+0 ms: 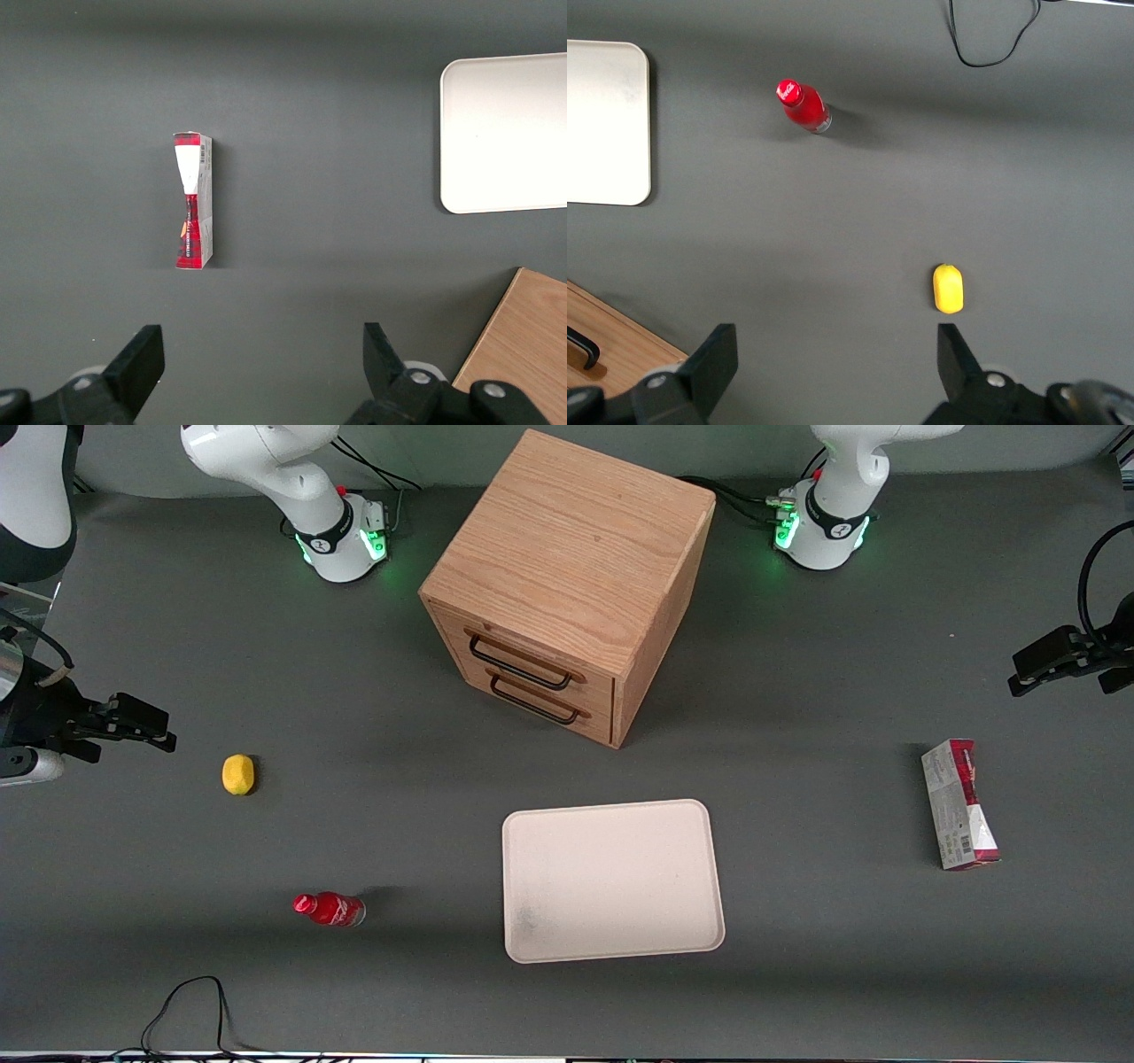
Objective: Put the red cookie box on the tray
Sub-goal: 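Move the left gripper toward the upright red cookie box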
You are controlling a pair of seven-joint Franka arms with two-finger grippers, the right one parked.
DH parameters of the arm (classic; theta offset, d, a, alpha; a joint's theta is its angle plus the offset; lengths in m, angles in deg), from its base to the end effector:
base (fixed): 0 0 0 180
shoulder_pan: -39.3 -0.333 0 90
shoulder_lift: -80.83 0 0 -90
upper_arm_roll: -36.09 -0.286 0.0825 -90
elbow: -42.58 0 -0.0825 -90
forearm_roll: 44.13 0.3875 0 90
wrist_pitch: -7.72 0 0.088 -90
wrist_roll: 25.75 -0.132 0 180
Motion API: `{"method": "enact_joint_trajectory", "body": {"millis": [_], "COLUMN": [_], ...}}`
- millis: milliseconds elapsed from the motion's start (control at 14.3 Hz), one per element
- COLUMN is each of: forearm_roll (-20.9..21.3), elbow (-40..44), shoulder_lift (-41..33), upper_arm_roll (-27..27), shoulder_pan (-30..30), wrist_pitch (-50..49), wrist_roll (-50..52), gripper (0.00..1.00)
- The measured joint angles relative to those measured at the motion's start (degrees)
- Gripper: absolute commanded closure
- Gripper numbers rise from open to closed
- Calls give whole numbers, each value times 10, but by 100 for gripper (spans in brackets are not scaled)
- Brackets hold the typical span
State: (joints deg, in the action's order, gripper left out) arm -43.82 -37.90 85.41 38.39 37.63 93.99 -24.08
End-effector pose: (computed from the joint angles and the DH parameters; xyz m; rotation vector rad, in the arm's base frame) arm 0.5748 -0.0047 0.5970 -3.1395 -0.0294 -0.0333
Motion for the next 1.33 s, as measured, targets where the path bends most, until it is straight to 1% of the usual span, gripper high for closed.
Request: {"method": "enact_joint_trajectory", "body": {"millis": [907, 1116, 1326], "forearm_roll": [0, 0, 1], "elbow": [-6, -11, -18], "shoulder_lift": [1, 2, 7], "upper_arm_roll": [0, -1, -2], "shoulder_pan": [-4, -26, -68], "wrist_pitch": [0, 3, 26], "wrist_roll": [-1, -24, -75], "gripper": [0, 0, 0]}}
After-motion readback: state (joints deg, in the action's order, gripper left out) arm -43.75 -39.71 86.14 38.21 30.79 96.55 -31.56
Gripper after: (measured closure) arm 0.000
